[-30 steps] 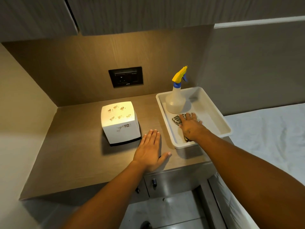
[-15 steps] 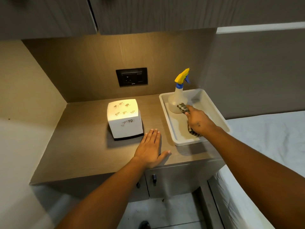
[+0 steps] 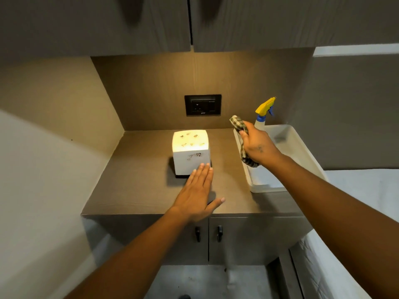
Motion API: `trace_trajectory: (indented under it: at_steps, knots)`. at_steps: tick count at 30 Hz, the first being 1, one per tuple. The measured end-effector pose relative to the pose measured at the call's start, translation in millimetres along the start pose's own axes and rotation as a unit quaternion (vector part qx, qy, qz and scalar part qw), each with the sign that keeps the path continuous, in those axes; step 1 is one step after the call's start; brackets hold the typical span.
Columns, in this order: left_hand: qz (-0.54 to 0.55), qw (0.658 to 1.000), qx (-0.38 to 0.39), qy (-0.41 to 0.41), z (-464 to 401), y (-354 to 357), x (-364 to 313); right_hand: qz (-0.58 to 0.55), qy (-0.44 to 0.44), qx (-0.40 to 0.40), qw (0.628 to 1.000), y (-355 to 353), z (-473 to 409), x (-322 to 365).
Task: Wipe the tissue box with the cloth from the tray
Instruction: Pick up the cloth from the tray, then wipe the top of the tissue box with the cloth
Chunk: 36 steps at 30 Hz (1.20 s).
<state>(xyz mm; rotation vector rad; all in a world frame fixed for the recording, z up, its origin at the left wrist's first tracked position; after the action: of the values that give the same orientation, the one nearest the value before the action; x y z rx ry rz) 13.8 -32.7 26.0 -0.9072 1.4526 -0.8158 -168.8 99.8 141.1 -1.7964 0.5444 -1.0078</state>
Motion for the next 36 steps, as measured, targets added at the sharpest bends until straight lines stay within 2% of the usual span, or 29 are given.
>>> trace_trajectory:
  at_steps: [5,9,13,16,23,30,36]
  knots:
    - [-0.029,0.995,-0.091,0.019,10.8,-45.9,28.4,-0.023,-0.015,0.046,0.999,16.6,-17.7,41.0]
    - [0.000,0.992,-0.124,-0.036,9.3,-66.1,66.9,-0.028,-0.030,0.064,0.997,32.4,-31.6,65.7]
    - [0.083,0.986,-0.080,-0.119,-11.8,-75.1,108.5,-0.017,-0.059,0.072,0.996,50.4,-37.1,80.5]
    - [0.191,0.966,-0.036,-0.168,-36.5,-77.9,129.6,0.004,-0.078,0.086,0.993,65.7,-37.4,86.0]
    - [0.380,0.920,-0.028,-0.096,-75.0,-75.2,145.8,0.031,-0.052,0.106,0.993,86.5,-37.0,84.6]
    - [0.389,0.916,-0.037,-0.095,-76.9,-69.7,155.9,0.068,-0.052,0.105,0.991,91.5,-49.2,102.1]
    - [0.374,0.922,-0.032,-0.093,-76.7,-70.2,155.8,0.109,-0.104,0.103,0.983,88.7,-43.1,103.0]
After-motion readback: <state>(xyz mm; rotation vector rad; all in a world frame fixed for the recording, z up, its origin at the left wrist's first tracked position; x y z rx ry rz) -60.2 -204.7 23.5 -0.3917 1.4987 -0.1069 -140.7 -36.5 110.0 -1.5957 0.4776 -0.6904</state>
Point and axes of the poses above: each hand's wrist, its own z-axis away from the middle knuckle, its own y-axis out of the palm, x = y × z, the point moved 4 cm from there along -z, towards the middle knuckle, and after that the axes turned 14 degrees about z, right-handed, at the moved point
